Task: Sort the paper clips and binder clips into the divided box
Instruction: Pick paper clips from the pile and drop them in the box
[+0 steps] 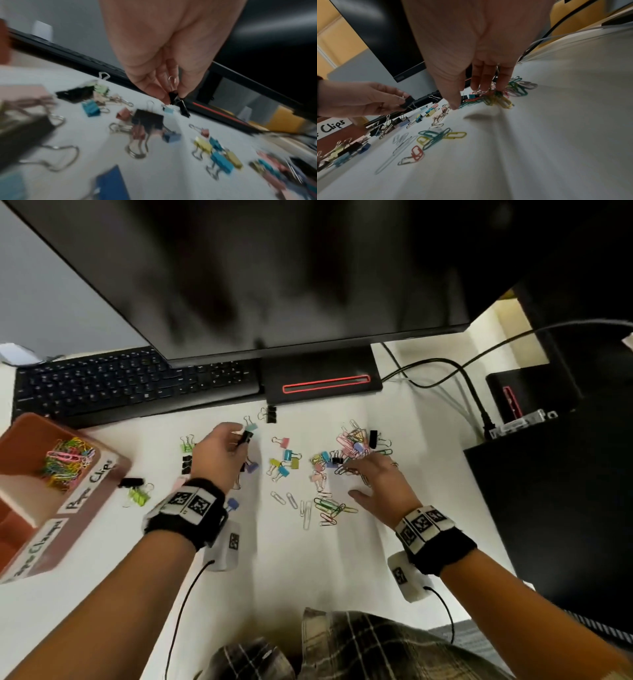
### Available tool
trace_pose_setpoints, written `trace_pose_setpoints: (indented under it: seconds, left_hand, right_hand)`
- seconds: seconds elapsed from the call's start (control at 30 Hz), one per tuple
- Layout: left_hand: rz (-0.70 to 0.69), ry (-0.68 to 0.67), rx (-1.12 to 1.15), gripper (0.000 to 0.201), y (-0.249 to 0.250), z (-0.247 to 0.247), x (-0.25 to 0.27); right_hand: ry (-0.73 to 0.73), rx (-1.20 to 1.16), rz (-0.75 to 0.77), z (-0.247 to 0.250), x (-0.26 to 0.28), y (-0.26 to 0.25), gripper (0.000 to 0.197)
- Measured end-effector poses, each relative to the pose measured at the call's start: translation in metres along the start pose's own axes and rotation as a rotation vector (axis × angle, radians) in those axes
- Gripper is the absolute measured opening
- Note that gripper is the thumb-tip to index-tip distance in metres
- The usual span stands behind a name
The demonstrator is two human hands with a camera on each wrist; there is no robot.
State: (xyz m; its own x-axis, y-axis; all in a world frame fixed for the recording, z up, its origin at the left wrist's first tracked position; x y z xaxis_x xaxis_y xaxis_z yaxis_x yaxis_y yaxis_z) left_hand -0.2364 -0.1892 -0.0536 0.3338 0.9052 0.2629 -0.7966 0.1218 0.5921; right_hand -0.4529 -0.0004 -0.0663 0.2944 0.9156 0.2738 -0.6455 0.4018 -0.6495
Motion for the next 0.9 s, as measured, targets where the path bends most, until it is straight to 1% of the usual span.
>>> trace_pose_setpoints:
  seconds: [0.03,0.07,0.1,0.17,0.2,0.23,0.3,0.37,0.4,0.47,0.57,0.6,0.73,0.8,0.9]
  left_hand:
    - [0.018,0.024,0.036,0.03,-0.005,0.007,0.003]
    - [0.016,0.044,0.022,0.032,-0.008,0.012,0.007]
    - [-0.001,0.068,-0.041,0.034,-0.008,0.016,0.012]
    - [-0.071,0.126,-0.146,0.036,0.002,0.02,0.025]
    - [-0.111,0.148,-0.161,0.036,0.01,0.018,0.034]
    - [-0.162,0.133,-0.164,0.034,0.018,0.012,0.043]
    - [-0.278,-0.003,-0.193,0.032,0.032,-0.019,0.062]
    - [-0.361,-0.159,-0.249,0.034,0.037,-0.055,0.077]
    - [-0.382,-0.206,-0.279,0.036,0.036,-0.069,0.081]
    - [-0.378,-0.233,-0.311,0.034,0.034,-0.084,0.082]
    - [-0.335,-0.18,-0.288,0.02,0.034,-0.085,0.074]
    - [-0.325,-0.171,-0.282,0.019,0.034,-0.084,0.073]
    - [-0.326,-0.183,-0.225,0.026,0.034,-0.077,0.073]
    - [-0.349,-0.201,-0.224,0.031,0.031,-0.072,0.075]
    - [-0.395,-0.202,-0.316,0.035,0.028,-0.07,0.076]
  right_hand:
    - [0.015,0.018,0.01,0.002,0.0,0.003,0.052]
    - [0.016,0.033,0.008,0.003,0.002,0.007,0.054]
    - [0.002,0.041,0.005,0.002,0.002,0.011,0.056]
    - [-0.034,0.043,0.004,-0.002,0.002,0.015,0.06]
    - [-0.062,0.031,0.008,-0.005,0.002,0.015,0.061]
    - [-0.095,0.017,0.013,-0.008,0.001,0.015,0.062]
    - [-0.133,0.01,0.037,-0.012,0.002,0.012,0.059]
    - [-0.113,0.045,0.038,-0.008,0.002,0.013,0.053]
    - [-0.099,0.068,0.028,-0.006,0.002,0.015,0.052]
    - [-0.103,0.117,0.006,-0.004,0.002,0.017,0.051]
    - [-0.151,0.149,0.002,-0.013,0.001,0.014,0.052]
    - [-0.157,0.144,0.016,-0.016,0.0,0.011,0.051]
    - [-0.144,0.08,0.068,-0.02,-0.003,-0.002,0.041]
    - [-0.116,0.05,0.056,-0.017,-0.002,-0.001,0.045]
    - [-0.134,0.053,0.042,-0.024,0.004,-0.002,0.063]
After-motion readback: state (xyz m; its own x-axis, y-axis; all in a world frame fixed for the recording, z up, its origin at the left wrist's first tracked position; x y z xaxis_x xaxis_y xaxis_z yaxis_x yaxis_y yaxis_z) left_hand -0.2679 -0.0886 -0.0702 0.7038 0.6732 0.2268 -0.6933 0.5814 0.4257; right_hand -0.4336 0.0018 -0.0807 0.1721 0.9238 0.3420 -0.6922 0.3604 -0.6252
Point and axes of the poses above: each hand's wrist, its own x-axis away from the middle knuckle, its own z-axis out of the back of the hand, y = z × x, the point moved 10 cm from there along -x, towards the middle knuckle, and after that the axes turned 9 degrees about -x, right-handed, at the moved point
